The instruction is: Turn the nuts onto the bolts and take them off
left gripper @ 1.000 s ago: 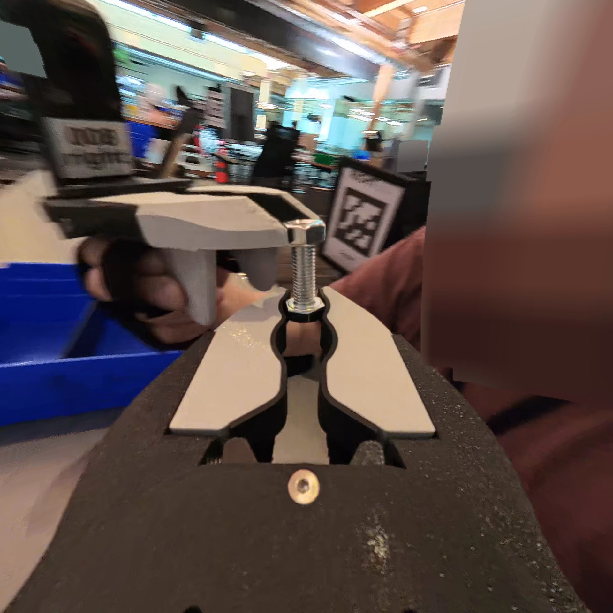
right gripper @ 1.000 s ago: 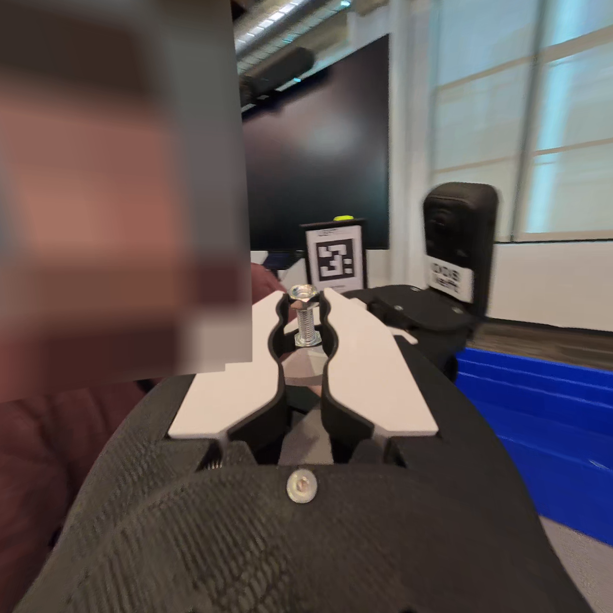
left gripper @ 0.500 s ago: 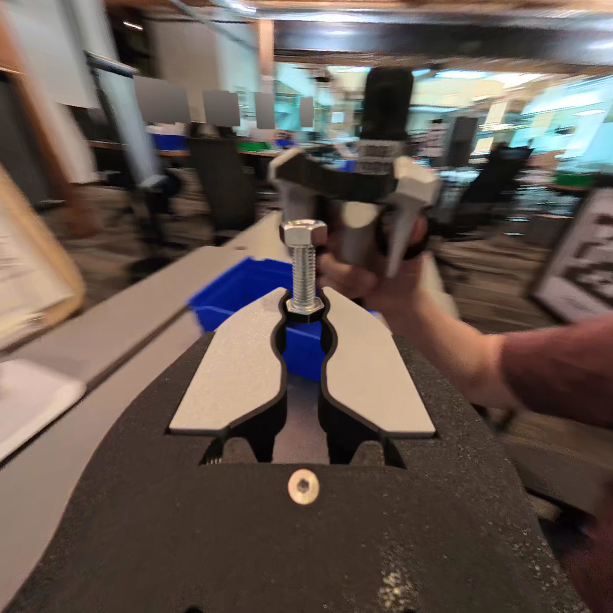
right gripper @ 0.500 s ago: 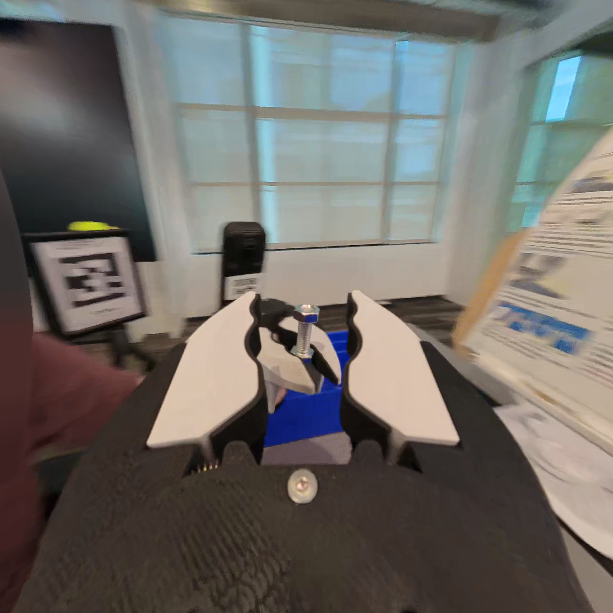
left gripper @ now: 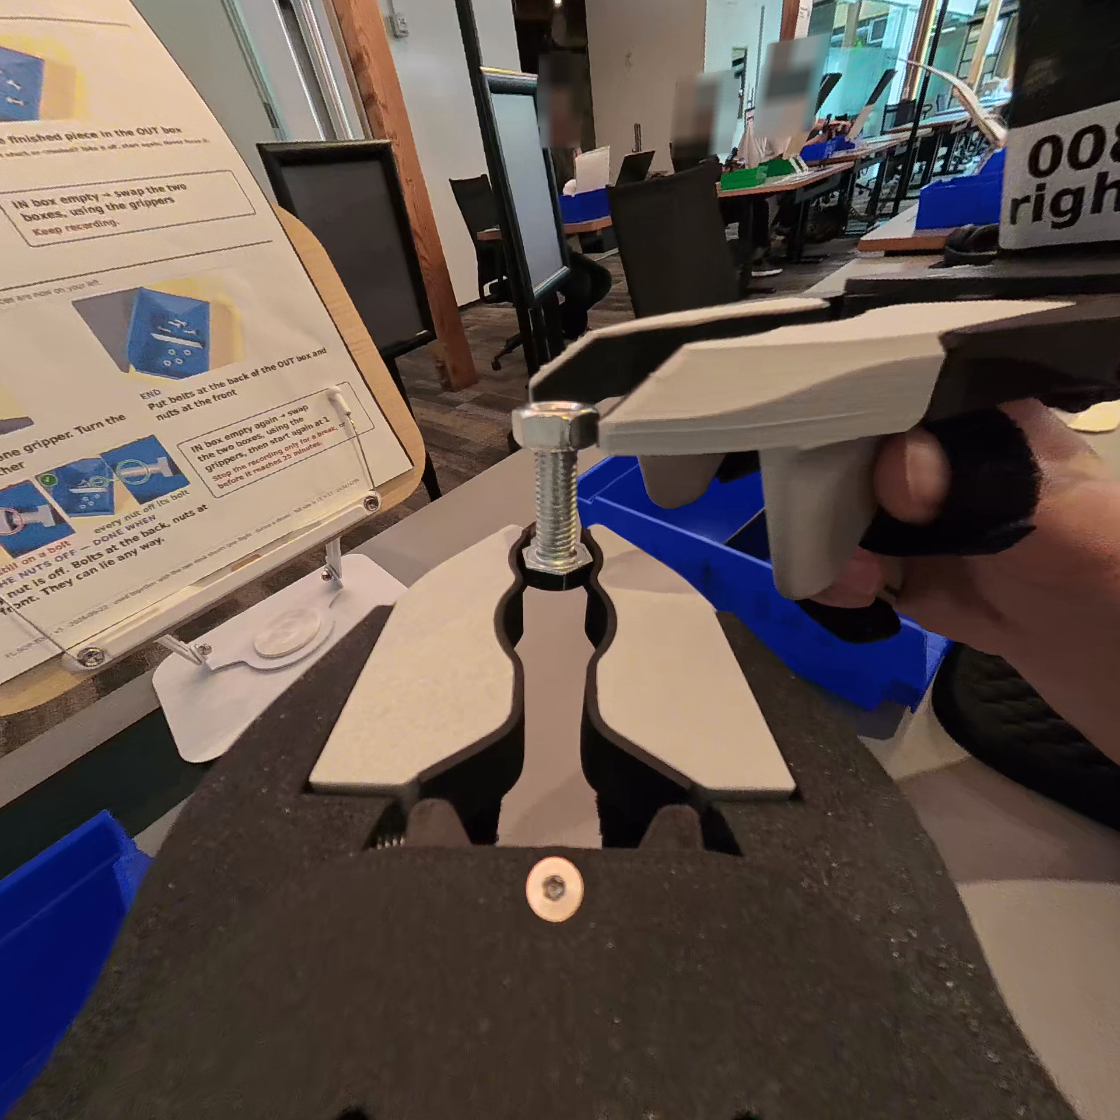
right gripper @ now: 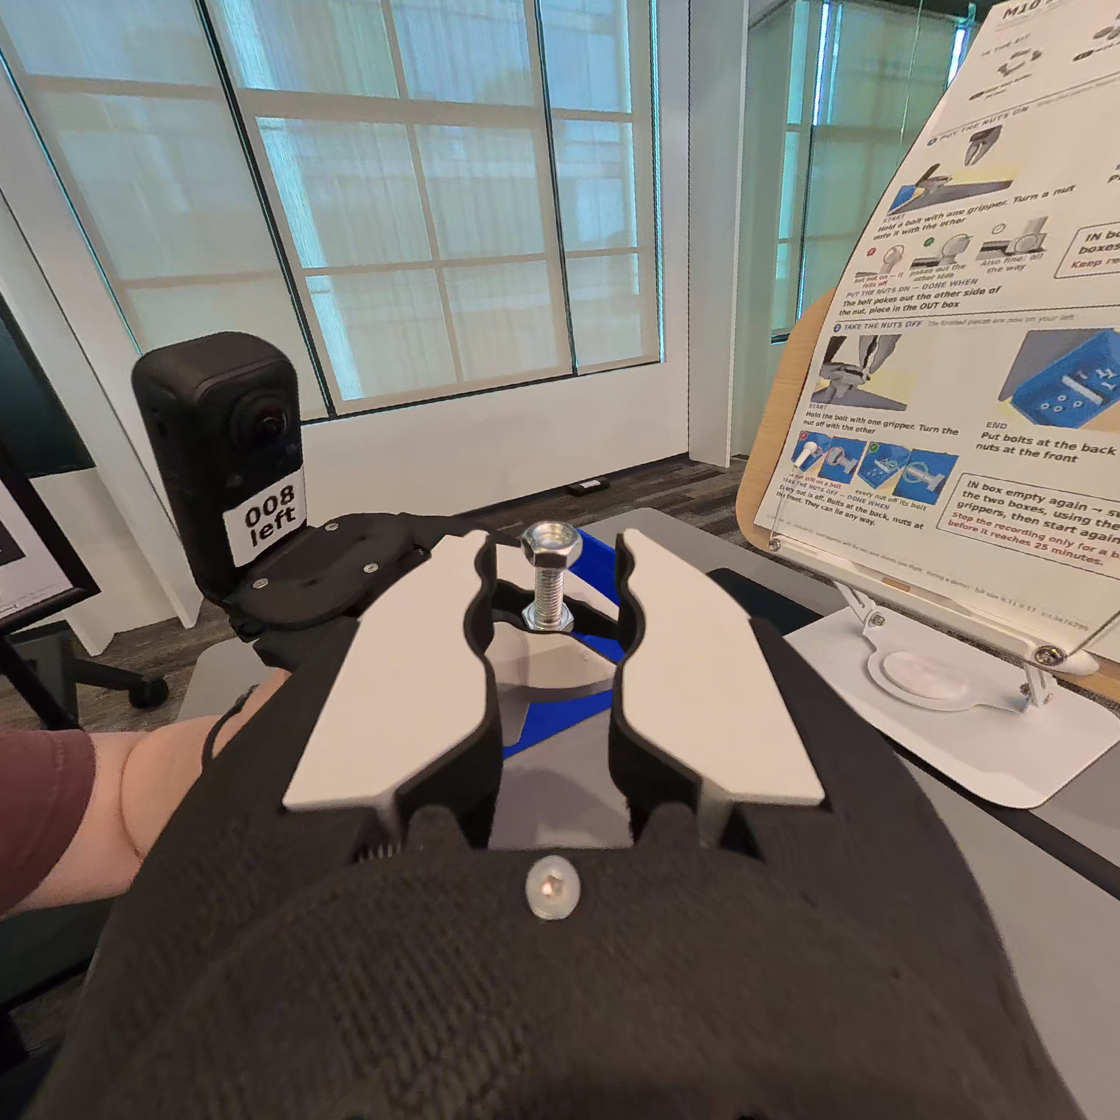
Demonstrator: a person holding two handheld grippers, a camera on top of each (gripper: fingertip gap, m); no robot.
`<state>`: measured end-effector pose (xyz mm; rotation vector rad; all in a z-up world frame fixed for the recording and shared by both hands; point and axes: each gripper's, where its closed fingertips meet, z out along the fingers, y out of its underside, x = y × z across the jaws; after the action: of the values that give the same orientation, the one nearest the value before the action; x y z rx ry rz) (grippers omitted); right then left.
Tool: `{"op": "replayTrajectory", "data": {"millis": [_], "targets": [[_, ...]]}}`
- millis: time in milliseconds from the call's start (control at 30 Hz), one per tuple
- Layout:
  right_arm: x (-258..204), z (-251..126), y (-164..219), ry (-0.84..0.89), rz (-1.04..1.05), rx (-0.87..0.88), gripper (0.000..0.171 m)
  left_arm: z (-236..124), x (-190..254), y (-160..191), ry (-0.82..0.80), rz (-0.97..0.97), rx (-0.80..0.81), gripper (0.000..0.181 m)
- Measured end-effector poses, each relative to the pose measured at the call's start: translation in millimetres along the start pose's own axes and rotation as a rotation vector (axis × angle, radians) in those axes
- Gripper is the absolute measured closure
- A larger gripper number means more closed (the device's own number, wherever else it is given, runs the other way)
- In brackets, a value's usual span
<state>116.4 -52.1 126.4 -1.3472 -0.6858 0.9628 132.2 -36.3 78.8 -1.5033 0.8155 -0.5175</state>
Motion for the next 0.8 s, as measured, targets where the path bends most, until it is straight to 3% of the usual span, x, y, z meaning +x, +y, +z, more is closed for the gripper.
{"op": "replayTrajectory", "data": {"millis": [133,600,800], "targets": [[0.3,1.2,4.5,-0.014,-0.013,-0.025,0.151,3.0,2.6,4.4,0.017,-0.001,-0.02,0.166],[4.1,-1.5,3.1,-0.074,0.058,-0.046,0.144,1.6,5.5,0.8,0.031,0.003,-0.01,0.166],[-2.6,0.0,3.7,-0.126,0.067,-0.044,0.152,0.9,8.5,-1.3,0.045,0.003,-0.003,0.166]]}}
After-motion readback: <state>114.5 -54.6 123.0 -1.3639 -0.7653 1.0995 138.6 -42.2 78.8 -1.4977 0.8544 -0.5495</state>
